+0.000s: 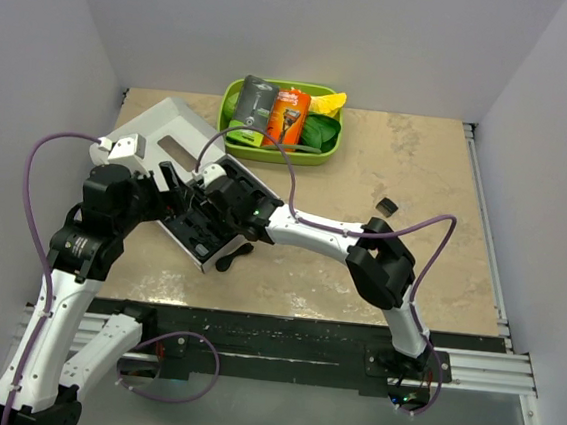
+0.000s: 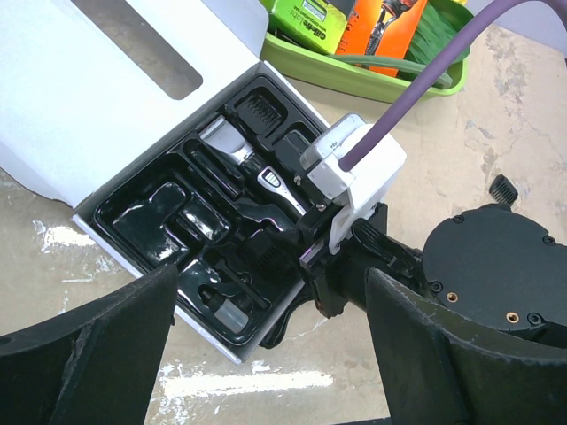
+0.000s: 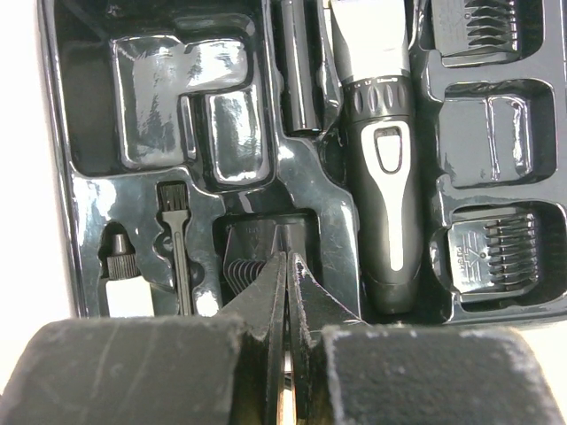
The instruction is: Sort the hair-cutting tools
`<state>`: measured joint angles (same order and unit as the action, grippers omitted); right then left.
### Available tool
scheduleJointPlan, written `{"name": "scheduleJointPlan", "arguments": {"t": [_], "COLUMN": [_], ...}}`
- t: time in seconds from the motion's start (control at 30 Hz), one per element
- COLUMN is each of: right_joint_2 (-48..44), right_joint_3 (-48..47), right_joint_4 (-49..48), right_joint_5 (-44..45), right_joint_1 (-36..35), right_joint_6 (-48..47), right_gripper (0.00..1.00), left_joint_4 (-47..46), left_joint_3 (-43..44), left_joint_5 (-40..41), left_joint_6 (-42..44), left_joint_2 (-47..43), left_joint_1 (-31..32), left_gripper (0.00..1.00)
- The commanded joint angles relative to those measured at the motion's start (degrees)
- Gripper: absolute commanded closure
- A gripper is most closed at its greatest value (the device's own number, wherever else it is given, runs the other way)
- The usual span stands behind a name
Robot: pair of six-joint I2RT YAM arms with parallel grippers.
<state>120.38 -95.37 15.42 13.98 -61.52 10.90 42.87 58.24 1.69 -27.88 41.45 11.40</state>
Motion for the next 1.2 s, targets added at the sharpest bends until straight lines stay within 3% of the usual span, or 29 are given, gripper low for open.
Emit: {"name": "scheduleJointPlan", "arguments": {"t": [0.0, 0.6, 1.17], "right_joint_2": [-2.2, 0.6, 3.1], "right_joint_3": [-0.4, -3.0, -2.6], "right_joint_4": [0.0, 2.7, 2.0], "right_joint_5": [1.4, 4.2, 0.7], "right_joint_1": [-0.4, -0.4, -1.1], "right_joint_6": [0.4, 1.4, 3.0], "right_gripper": [1.0, 1.0, 1.0], "left_joint_4": [-2.1, -2.1, -2.2], "left_joint_3": [-0.1, 0.4, -0.1], "left_joint_5": [-0.9, -0.7, -0.8], "left_joint_6": [0.5, 0.8, 0.7], "left_joint_2": [-0.6, -0.1, -0.2], "left_joint_1": [0.2, 0.2, 0.2], "left_gripper": [0.1, 0.1, 0.1]}}
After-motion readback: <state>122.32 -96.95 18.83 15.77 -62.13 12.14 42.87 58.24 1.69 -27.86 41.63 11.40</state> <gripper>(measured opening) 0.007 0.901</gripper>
